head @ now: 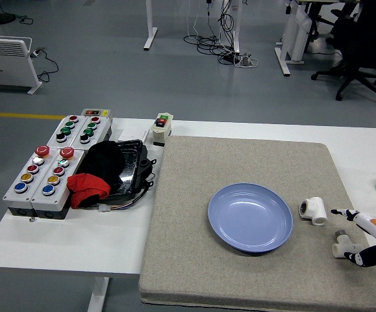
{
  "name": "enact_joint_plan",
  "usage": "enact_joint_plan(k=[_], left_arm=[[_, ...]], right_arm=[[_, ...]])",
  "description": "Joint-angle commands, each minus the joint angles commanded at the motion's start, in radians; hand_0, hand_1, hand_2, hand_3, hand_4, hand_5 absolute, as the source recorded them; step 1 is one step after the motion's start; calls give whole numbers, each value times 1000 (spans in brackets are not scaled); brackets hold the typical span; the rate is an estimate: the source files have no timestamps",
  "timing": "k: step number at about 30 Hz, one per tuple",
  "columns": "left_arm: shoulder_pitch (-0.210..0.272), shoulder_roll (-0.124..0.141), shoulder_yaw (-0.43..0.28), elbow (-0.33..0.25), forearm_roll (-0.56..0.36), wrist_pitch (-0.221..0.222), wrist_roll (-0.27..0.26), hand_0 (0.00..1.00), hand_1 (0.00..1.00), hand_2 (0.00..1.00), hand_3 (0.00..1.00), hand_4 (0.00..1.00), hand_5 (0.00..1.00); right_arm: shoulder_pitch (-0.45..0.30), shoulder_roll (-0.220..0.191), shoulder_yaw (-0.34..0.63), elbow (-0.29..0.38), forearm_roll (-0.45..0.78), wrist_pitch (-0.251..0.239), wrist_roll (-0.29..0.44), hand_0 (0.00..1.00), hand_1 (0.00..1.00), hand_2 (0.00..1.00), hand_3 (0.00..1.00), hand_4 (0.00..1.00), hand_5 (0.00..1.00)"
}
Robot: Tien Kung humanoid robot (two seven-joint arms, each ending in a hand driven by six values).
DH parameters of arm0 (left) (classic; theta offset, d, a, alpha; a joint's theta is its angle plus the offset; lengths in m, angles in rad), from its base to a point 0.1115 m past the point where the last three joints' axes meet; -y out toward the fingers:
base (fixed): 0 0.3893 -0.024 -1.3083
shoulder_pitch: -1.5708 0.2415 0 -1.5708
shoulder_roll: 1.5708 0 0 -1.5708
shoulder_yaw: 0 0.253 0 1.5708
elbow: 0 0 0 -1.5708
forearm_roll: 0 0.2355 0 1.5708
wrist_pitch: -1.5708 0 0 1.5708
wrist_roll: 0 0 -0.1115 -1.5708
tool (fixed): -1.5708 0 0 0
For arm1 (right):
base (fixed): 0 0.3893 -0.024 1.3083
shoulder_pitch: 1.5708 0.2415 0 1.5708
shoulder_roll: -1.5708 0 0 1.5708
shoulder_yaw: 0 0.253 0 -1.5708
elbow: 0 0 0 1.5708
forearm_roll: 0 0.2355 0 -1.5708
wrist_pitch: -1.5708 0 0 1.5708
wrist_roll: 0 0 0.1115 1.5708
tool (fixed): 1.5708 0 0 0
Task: Pick pipe place plate twice
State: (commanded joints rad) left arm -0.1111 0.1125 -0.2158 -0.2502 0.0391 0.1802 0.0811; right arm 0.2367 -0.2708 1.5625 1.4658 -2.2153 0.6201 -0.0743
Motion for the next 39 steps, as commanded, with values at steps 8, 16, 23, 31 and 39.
enact_joint_plan(k=[8,16,23,31,39], left_arm=[[-2,0,-2,0,2,0,1,621,579,505,586,268,998],[-2,-2,1,0,-5,0,0,622,579,504,585,268,998],[-1,-2,-2,0,1,0,3,621,579,504,586,268,998],[3,-8,-4,0,0,2,3,621,579,506,585,268,998],[6,-10,-10,0,9,2,6,621,579,510,585,267,998]], right_arm=[[30,7,-21,-50,-38,-19,6,998,947,998,982,759,32],[52,1,-41,-94,-54,-5,10,987,932,989,921,697,2],[70,2,-50,-118,-54,-9,22,948,899,963,879,685,2],[79,10,-55,-138,-54,24,8,908,857,883,802,653,2],[84,12,-55,-154,-54,22,10,800,779,796,772,637,2]])
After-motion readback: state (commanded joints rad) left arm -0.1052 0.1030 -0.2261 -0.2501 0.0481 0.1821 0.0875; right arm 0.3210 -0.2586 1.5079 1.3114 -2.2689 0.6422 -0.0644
